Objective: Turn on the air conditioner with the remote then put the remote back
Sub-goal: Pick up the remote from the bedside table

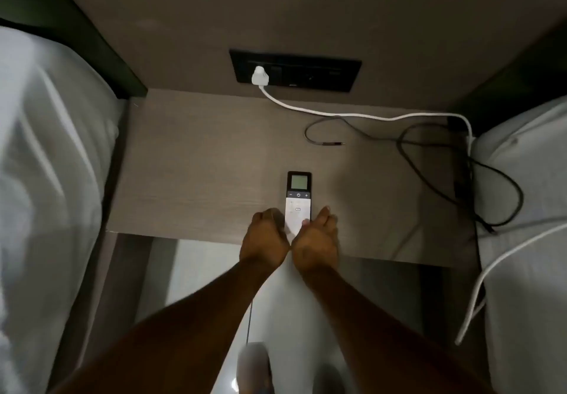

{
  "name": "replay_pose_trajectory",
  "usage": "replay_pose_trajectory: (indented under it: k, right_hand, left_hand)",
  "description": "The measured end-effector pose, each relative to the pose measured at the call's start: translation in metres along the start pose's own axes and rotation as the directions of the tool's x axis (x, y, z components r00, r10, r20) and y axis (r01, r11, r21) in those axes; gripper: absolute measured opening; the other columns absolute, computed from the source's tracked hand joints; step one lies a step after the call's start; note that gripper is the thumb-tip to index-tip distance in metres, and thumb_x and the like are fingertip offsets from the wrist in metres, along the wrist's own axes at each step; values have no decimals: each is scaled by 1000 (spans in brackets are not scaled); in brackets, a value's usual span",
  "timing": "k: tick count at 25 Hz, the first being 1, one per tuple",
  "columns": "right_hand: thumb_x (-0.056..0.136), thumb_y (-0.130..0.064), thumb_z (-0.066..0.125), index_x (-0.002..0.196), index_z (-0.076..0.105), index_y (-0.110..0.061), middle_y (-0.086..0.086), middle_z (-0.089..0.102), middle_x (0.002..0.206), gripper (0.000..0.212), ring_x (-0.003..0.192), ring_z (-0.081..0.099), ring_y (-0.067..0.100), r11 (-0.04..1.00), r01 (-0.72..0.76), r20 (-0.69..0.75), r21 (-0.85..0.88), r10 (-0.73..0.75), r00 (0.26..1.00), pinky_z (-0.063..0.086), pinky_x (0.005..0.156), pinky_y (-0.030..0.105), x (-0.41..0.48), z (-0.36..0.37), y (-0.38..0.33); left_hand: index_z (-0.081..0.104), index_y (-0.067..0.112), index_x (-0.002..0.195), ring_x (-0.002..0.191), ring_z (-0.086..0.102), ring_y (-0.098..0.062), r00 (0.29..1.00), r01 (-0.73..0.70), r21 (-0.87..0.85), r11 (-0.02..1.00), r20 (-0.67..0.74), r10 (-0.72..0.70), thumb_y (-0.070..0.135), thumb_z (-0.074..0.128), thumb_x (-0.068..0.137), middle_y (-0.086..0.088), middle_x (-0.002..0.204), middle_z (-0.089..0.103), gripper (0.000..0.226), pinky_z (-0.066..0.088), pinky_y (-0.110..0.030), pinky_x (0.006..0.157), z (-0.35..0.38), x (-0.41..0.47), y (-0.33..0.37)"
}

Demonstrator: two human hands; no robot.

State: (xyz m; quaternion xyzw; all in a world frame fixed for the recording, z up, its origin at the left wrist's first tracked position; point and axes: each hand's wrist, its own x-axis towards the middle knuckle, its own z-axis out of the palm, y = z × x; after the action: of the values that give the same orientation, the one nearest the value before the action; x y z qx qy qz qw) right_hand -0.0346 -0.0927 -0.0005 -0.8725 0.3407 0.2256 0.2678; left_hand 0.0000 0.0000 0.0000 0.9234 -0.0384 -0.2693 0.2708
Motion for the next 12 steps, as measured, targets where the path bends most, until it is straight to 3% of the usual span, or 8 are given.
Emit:
replay_pose_trajectory:
  k: [2, 4, 9, 12]
  right_hand:
    - [95, -16, 53, 143, 38, 2, 25, 36, 146, 53, 131, 40, 41, 994, 85, -81, 68, -79, 994, 44, 103, 50, 10, 2, -4]
    - [96, -21, 51, 130, 49, 1, 23, 49, 132, 40, 117, 51, 40, 982, 87, -146, 169, -62, 987, 48, 94, 49, 20, 1, -8]
    - [100, -47, 43, 112, 57, -8, 15, 68, 110, 43, 97, 65, 29, 953, -86, -98, 291, 119, 988, 47, 71, 31, 34, 1, -10]
    - [99, -51, 46, 108, 67, -4, 15, 70, 109, 52, 95, 66, 27, 873, -169, -18, 457, 199, 980, 40, 70, 26, 31, 2, -11]
  left_hand:
    - [60, 14, 94, 88, 62, -25, 993, 100, -215, 971, -37, -111, 9, 56, 88, -7, 96, 65, 9, 54, -36, 79, 4, 13, 5]
    - [63, 11, 98, 90, 62, -24, 980, 170, -296, 940, -52, -193, 11, 53, 91, -6, 96, 67, 12, 48, -29, 80, 7, 21, 11]
    - [64, 8, 100, 92, 59, -25, 994, 89, -226, 970, -45, -101, 18, 47, 97, -9, 98, 65, 20, 38, -24, 77, 9, 21, 4]
    - [62, 6, 100, 88, 57, -22, 997, 80, -232, 969, -6, -83, 19, 42, 100, -7, 95, 62, 23, 36, -22, 75, 8, 16, 6]
